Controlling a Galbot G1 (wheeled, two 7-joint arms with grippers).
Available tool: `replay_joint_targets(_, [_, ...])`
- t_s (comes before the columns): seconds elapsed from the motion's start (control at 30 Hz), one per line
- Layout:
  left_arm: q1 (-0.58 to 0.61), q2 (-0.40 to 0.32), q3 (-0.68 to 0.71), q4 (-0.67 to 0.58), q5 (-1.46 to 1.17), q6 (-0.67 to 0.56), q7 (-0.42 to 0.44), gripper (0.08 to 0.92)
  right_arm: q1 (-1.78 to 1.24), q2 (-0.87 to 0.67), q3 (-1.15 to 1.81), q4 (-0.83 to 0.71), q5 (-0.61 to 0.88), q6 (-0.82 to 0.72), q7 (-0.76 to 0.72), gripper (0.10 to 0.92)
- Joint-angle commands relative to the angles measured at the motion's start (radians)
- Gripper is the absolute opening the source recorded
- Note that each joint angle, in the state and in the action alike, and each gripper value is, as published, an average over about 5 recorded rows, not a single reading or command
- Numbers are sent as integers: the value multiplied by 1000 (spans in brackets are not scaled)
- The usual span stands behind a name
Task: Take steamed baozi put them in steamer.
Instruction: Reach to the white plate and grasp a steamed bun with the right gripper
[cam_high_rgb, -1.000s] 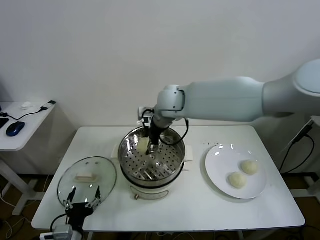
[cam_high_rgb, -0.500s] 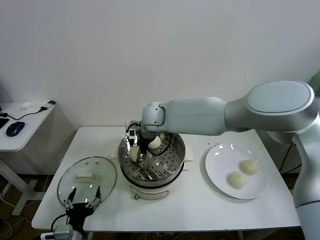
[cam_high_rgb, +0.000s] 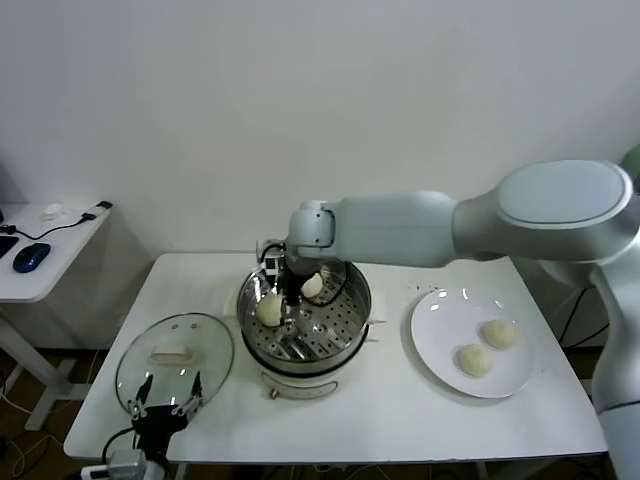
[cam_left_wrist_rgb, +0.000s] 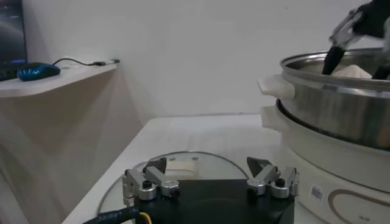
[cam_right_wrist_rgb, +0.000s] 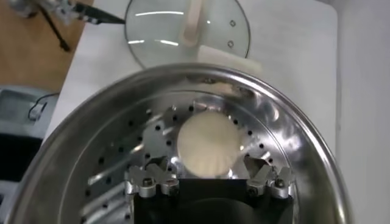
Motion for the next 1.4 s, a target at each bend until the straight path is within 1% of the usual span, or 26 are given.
replay_joint_targets(0.03, [1,1,-1,-1,0,1,0,823,313,-355,-106,160,-62,148,-258,823])
replay_joint_targets(0.13, [3,6,-5,-5,0,1,1,823,385,-497,-195,210,-147,183,-307,823])
replay_joint_targets(0.27, [3,9,-10,-4,-2,1,1,823,393,-671,-308,257,-320,219,-328,823])
replay_joint_targets(0.4, [-1,11,-14,-1,-2,3,1,823,258,-812,-302,276,-447,212,-302,823])
replay_joint_targets(0.53, [-2,7,-18,-5,-1,8,3,823,46,-882,-182,234,-569,192,-272,823])
replay_joint_targets(0.67, [1,1,-23,-10,1,12,5,823,-159,-901,-31,158,-656,181,-259,823])
replay_joint_targets(0.83, [9,-3,-26,-12,4,11,5,823,-324,-895,105,101,-692,167,-245,823])
replay_joint_targets(1.03, [12,-4,-25,-6,10,10,4,823,-435,-850,206,41,-710,151,-219,823])
replay_joint_targets(1.4, [18,-4,-23,-5,18,7,4,823,-543,-747,319,-61,-719,145,-192,823])
